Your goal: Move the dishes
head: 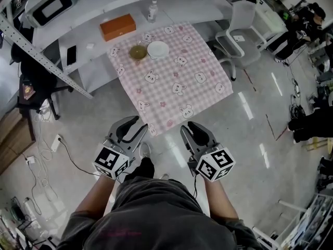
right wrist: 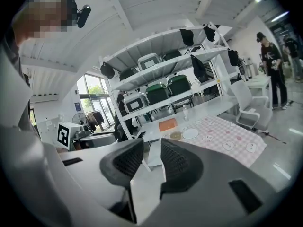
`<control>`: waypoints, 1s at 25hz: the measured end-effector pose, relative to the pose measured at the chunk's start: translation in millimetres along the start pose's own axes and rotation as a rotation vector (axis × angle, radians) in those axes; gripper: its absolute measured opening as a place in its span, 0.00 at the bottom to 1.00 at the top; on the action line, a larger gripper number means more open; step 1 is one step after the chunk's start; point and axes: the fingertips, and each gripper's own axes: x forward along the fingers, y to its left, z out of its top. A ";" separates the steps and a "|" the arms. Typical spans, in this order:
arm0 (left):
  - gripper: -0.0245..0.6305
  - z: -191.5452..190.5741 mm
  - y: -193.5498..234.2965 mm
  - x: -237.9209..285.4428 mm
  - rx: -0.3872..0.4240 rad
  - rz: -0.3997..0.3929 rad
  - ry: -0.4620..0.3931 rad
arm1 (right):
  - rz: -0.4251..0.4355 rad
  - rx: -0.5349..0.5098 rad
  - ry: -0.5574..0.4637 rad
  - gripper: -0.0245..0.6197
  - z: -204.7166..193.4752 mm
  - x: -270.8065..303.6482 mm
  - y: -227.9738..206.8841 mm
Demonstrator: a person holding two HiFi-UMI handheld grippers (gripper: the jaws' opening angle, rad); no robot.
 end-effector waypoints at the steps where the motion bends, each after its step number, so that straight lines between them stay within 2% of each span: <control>1: 0.26 1.6 7.0 2.0 0.000 -0.004 0.000 | -0.005 -0.001 0.000 0.19 2.9 6.2 -0.3; 15: 0.25 25.2 100.8 26.4 0.004 -0.038 -0.001 | -0.053 -0.010 0.003 0.19 36.1 92.9 -4.0; 25: 0.25 33.3 131.6 39.1 0.005 -0.044 -0.005 | -0.060 -0.014 -0.001 0.19 47.5 124.8 -7.8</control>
